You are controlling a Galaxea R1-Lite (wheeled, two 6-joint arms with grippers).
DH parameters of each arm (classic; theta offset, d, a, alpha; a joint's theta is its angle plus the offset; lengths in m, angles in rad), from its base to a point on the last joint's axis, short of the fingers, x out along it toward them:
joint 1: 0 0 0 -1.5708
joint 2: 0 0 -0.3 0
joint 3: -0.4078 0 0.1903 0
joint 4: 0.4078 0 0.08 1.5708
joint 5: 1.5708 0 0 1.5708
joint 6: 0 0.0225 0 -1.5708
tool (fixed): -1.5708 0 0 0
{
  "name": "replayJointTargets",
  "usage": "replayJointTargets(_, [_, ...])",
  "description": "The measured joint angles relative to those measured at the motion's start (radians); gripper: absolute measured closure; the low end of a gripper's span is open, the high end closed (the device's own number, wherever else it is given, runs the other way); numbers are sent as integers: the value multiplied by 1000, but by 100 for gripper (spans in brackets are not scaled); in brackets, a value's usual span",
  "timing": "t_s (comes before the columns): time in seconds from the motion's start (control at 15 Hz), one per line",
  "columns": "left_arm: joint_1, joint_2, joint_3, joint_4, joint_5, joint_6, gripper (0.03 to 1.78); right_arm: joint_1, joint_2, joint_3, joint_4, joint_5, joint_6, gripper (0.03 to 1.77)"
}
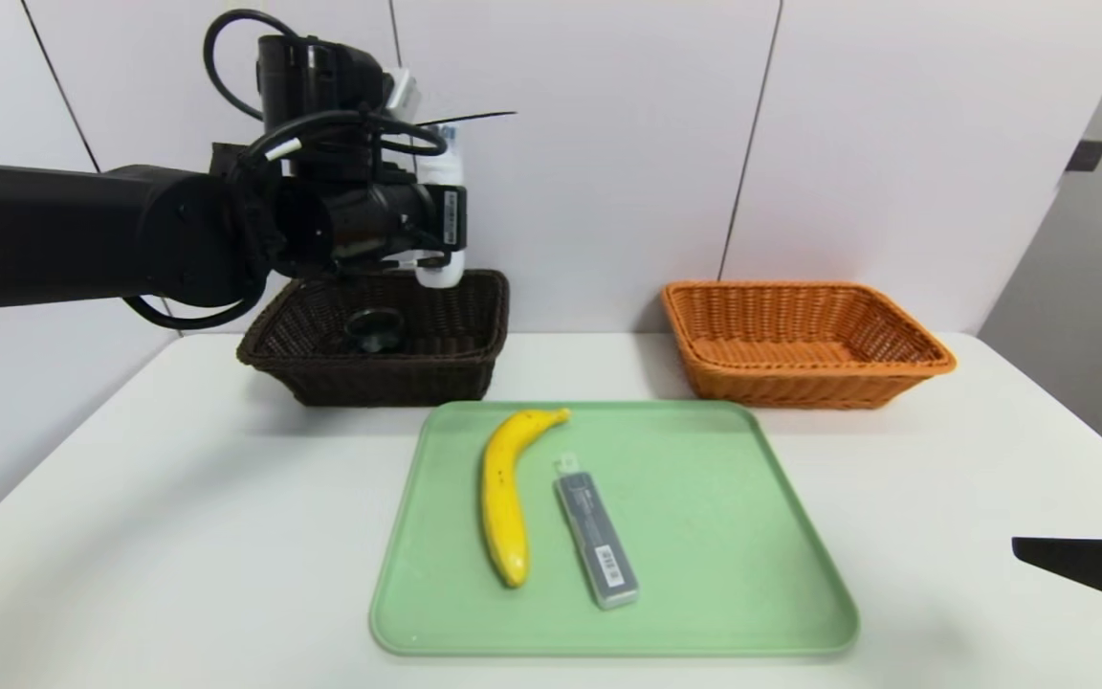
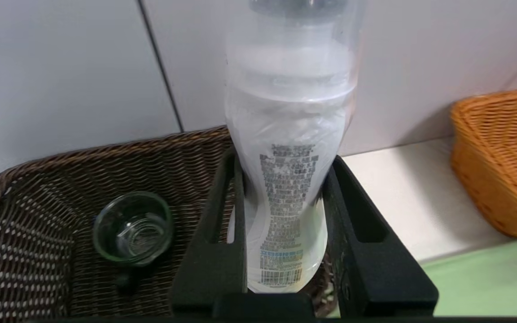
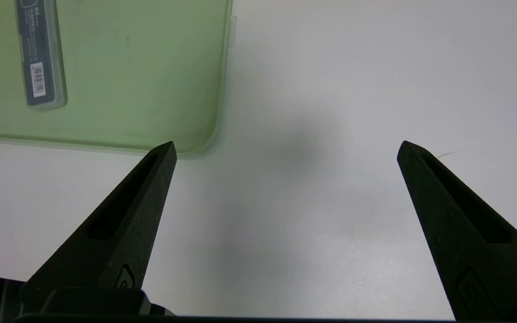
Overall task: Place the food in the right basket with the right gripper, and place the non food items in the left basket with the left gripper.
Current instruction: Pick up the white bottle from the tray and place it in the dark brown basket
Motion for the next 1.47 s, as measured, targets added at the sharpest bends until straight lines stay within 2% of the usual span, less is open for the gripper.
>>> replayJointTargets(0.27, [63, 63, 4, -4, -1, -11, 129, 5, -1, 1, 0, 1, 0, 10])
replayJointTargets(0.93, [88, 238, 16, -245, 1, -29, 129, 4, -3, 5, -3, -1, -2, 10])
replayJointTargets(1.27, [103, 303, 13, -284, -1, -29, 129, 1, 2, 10, -7, 0, -3, 10])
replayJointTargets(1.47, [102, 326, 7, -285, -1, -29, 95, 1, 4, 10, -8, -1, -4, 10])
